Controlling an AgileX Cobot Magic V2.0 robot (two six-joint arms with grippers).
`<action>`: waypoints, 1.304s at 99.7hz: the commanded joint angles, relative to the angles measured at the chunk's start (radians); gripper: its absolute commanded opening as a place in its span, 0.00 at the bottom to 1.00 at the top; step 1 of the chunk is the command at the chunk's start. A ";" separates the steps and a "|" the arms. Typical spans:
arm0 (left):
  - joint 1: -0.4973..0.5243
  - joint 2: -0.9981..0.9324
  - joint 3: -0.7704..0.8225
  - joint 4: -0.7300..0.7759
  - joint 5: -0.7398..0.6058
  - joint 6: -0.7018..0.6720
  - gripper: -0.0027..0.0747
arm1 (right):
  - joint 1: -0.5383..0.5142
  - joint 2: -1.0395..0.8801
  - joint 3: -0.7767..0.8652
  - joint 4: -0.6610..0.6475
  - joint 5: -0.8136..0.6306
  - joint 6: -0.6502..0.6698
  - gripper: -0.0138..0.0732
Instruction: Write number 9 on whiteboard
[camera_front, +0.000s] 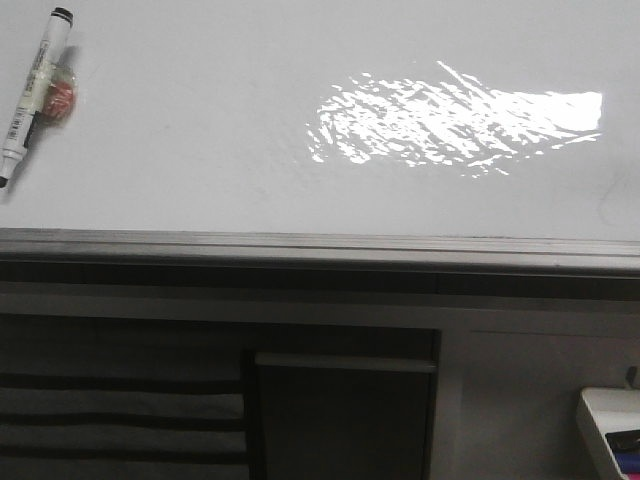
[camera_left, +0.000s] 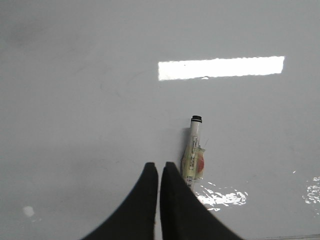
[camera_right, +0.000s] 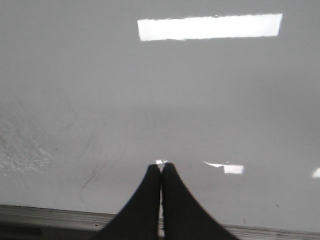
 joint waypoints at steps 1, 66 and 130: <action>0.003 0.015 -0.024 0.039 -0.050 0.008 0.01 | -0.008 0.020 -0.031 -0.040 -0.072 -0.009 0.09; 0.003 0.015 -0.024 0.113 -0.049 0.020 0.70 | -0.008 0.020 -0.028 -0.080 -0.067 -0.009 0.91; -0.036 0.156 -0.052 0.096 -0.003 0.020 0.70 | -0.008 0.020 -0.028 -0.080 -0.103 -0.009 0.91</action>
